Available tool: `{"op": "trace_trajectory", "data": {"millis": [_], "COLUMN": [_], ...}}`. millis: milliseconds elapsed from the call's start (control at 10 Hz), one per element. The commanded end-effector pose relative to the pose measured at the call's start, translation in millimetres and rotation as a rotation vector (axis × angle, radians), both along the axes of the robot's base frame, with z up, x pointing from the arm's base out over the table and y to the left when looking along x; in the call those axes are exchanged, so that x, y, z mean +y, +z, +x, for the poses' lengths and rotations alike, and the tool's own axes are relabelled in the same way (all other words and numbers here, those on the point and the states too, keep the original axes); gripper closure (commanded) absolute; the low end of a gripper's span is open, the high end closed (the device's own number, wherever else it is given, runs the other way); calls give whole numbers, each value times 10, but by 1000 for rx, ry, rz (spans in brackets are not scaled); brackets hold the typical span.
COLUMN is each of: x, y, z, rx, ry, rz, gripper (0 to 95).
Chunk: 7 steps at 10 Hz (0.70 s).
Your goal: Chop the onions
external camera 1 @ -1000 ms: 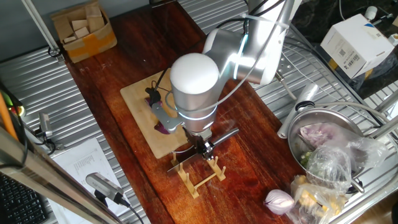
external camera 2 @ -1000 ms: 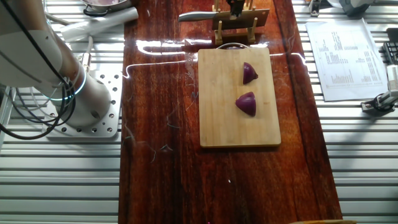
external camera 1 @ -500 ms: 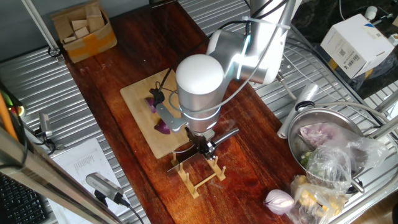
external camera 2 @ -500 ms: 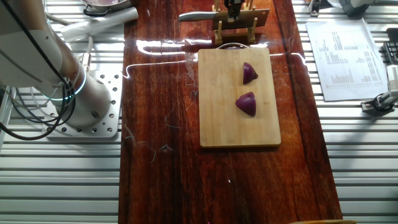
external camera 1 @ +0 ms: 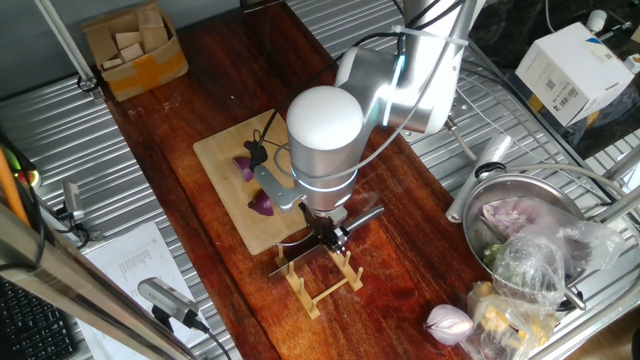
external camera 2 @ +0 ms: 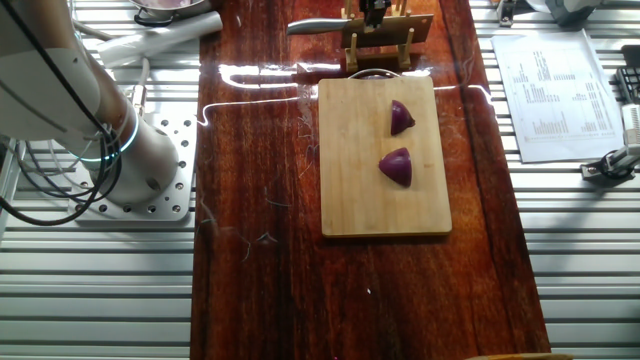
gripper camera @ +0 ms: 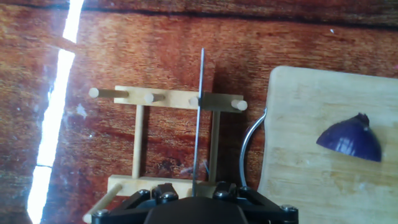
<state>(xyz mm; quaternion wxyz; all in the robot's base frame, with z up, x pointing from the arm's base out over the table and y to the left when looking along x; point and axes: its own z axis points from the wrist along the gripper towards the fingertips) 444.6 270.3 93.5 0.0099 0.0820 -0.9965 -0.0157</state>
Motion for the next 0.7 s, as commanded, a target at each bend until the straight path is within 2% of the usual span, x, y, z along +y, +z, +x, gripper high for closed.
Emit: {"op": "trace_trajectory", "data": {"millis": [100,400,700], "x": [-16,-27,15], "y": [-70,-158,-179], "z": [-15,3,11], "rx": [-15,-24,-27], "ry": [5,4,-7], "rz": [-1,2,-3], "gripper": [570,570,570]}}
